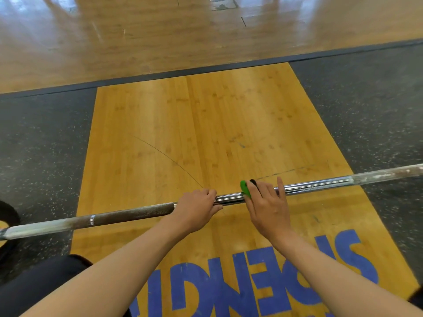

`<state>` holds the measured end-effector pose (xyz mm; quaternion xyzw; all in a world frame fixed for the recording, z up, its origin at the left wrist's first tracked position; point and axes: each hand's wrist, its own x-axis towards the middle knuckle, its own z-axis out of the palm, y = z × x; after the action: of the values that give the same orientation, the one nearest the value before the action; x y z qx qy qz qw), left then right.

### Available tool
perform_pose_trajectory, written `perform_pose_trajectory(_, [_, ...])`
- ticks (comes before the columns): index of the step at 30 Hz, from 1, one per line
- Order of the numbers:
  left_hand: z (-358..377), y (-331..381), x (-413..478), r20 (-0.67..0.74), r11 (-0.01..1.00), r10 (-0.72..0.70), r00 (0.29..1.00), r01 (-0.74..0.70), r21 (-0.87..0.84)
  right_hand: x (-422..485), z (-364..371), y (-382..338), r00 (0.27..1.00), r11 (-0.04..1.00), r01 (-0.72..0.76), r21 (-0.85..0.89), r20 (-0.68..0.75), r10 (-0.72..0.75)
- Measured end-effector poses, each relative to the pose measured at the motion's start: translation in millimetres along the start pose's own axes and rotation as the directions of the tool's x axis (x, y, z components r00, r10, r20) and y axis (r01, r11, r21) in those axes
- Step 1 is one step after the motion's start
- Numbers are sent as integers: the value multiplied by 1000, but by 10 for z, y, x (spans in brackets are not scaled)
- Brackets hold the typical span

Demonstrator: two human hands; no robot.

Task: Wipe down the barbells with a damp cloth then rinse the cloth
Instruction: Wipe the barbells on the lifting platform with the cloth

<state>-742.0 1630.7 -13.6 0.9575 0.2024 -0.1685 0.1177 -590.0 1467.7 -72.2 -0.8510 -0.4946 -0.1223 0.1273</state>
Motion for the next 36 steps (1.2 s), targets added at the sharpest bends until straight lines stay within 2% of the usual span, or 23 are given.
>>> perform_pose_trajectory(3, [-4, 63, 57, 10, 999, 10, 1000, -10, -32, 263, 15, -255, 980, 980, -196, 14, 20, 196])
perform_pose_trajectory(5, [9, 74, 70, 17, 999, 17, 1000, -16, -38, 358, 73, -527, 976, 975, -217, 49, 40, 215])
perform_pose_trajectory(9, [46, 69, 67, 25, 999, 44, 999, -44, -3, 247, 107, -655, 995, 991, -99, 90, 31, 97])
perform_pose_trajectory(14, [35, 89, 72, 54, 999, 39, 998, -41, 25, -11, 73, -170, 983, 981, 185, 61, -27, -184])
perform_pose_trajectory(16, [38, 90, 75, 65, 998, 38, 997, -41, 38, 11, 56, -50, 980, 979, 199, 52, -31, -197])
perform_pose_trajectory(17, [36, 90, 76, 64, 999, 38, 997, -40, 35, 62, 55, -57, 987, 986, 158, 57, -21, -157])
perform_pose_trajectory(19, [35, 86, 79, 65, 999, 34, 997, -36, 29, 240, 49, -207, 1000, 997, -22, 78, 16, 21])
perform_pose_trajectory(21, [31, 86, 81, 74, 999, 26, 997, -28, 25, 392, 45, -402, 978, 976, -203, 80, 58, 199])
perform_pose_trajectory(22, [25, 87, 81, 76, 1000, 21, 997, -23, 20, 415, 48, -458, 971, 970, -234, 73, 68, 229])
perform_pose_trajectory(24, [14, 87, 83, 77, 1000, 17, 997, -18, 12, 327, 62, -455, 987, 986, -158, 52, 51, 155])
perform_pose_trajectory(28, [42, 72, 87, 60, 999, 29, 998, -30, 13, 92, 19, -135, 993, 993, 107, 44, 52, -109])
perform_pose_trajectory(30, [77, 61, 94, 39, 999, 42, 998, -43, 27, 73, -9, 34, 989, 991, 134, 30, 51, -136])
perform_pose_trajectory(32, [96, 70, 100, 38, 998, 49, 998, -50, 29, 97, -24, 125, 996, 997, 73, 3, 53, -73])
perform_pose_trajectory(34, [102, 73, 104, 48, 998, 50, 998, -52, 31, 201, -27, 35, 993, 997, -81, -7, 82, 81])
perform_pose_trajectory(36, [99, 77, 108, 50, 998, 48, 998, -50, 34, 360, -21, -219, 956, 969, -245, -8, 165, 243])
